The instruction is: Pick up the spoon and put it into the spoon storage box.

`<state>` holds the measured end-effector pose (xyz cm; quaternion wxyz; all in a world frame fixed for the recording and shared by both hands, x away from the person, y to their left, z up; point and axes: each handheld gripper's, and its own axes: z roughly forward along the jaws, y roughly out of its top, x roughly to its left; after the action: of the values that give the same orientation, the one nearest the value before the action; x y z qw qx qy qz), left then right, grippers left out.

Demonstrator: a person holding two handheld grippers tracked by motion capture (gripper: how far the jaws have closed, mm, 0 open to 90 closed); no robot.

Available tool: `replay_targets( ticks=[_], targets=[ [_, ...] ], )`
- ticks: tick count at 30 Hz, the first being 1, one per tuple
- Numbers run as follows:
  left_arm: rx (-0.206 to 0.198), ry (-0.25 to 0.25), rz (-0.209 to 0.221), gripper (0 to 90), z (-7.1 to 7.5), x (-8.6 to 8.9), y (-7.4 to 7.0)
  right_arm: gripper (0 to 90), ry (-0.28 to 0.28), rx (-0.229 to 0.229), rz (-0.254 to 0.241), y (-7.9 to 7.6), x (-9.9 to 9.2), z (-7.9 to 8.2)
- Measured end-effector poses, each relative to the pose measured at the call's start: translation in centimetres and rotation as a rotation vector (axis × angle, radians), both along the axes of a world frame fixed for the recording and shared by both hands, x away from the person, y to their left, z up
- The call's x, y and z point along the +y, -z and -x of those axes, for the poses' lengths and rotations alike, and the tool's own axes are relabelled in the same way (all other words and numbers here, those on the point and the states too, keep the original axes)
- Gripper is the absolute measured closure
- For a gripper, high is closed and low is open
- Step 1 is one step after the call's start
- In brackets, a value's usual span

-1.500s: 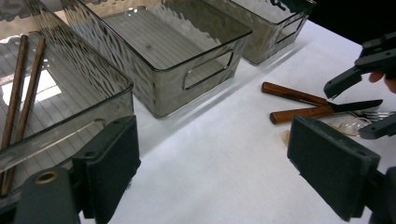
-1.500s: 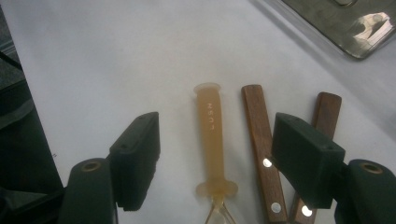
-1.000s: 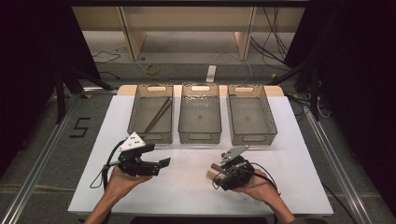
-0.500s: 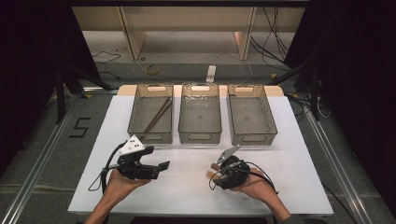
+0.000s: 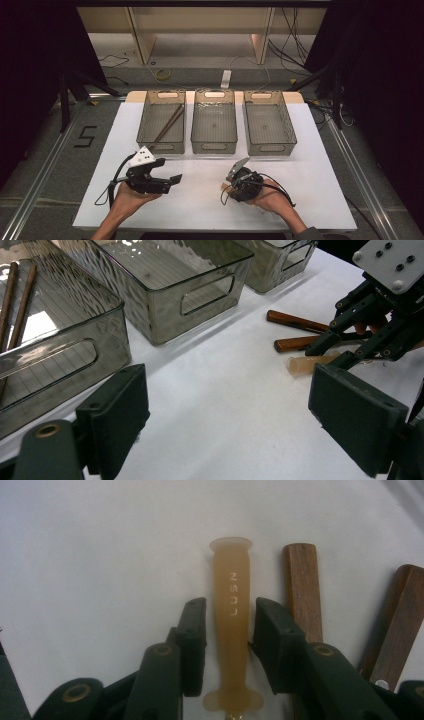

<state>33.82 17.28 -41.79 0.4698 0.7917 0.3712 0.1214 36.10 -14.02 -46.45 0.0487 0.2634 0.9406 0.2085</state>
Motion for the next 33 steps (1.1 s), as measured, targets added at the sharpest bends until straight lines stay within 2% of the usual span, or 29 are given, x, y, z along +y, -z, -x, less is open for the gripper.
replay_targets(
  ticks=[5,11,13,14,15,17,18,22,23,29,31,33],
  targets=[
    [-0.002,-0.001,-0.002,15.6,0.0,0.0,0.0,74.1,-0.006,-0.012,0.006,0.0,0.3,0.2],
    [-0.002,-0.003,-0.006,15.6,-0.1,0.1,0.0,75.6,-0.031,-0.033,0.019,-0.1,0.2,0.3],
    [-0.004,-0.005,-0.006,15.6,-0.1,0.2,0.0,75.7,0.000,-0.020,-0.007,-0.3,0.2,0.4],
    [-0.007,-0.009,-0.003,15.6,-0.1,0.2,0.0,75.8,-0.024,-0.031,-0.009,-0.4,0.0,0.3],
    [-0.007,-0.010,-0.003,15.6,-0.1,0.2,0.0,75.9,-0.002,-0.024,-0.017,-0.5,0.0,0.3],
    [-0.005,-0.011,-0.003,15.6,-0.1,0.2,0.1,76.0,0.003,-0.026,-0.030,-0.7,-0.2,0.3],
    [-0.006,-0.008,-0.008,15.6,-0.1,0.2,0.1,76.1,-0.016,-0.030,-0.024,-0.8,-0.4,0.2],
    [-0.003,-0.005,-0.003,15.6,0.0,0.1,0.0,76.3,0.004,-0.043,-0.044,-1.0,-0.5,0.2],
    [-0.002,-0.005,-0.002,15.6,0.0,0.1,0.0,76.3,-0.014,-0.056,-0.048,-1.1,-0.7,0.1],
    [-0.003,-0.008,0.015,15.6,-0.1,0.2,0.0,76.4,0.021,-0.065,-0.115,-2.2,-1.3,0.0],
    [-0.004,-0.005,0.017,15.5,-0.1,0.2,0.0,76.4,0.007,-0.079,-0.141,-2.7,-1.7,-0.1],
    [-0.005,-0.002,0.018,15.5,-0.1,0.2,0.0,76.4,0.017,-0.087,-0.176,-3.2,-1.9,-0.1]
  ],
)
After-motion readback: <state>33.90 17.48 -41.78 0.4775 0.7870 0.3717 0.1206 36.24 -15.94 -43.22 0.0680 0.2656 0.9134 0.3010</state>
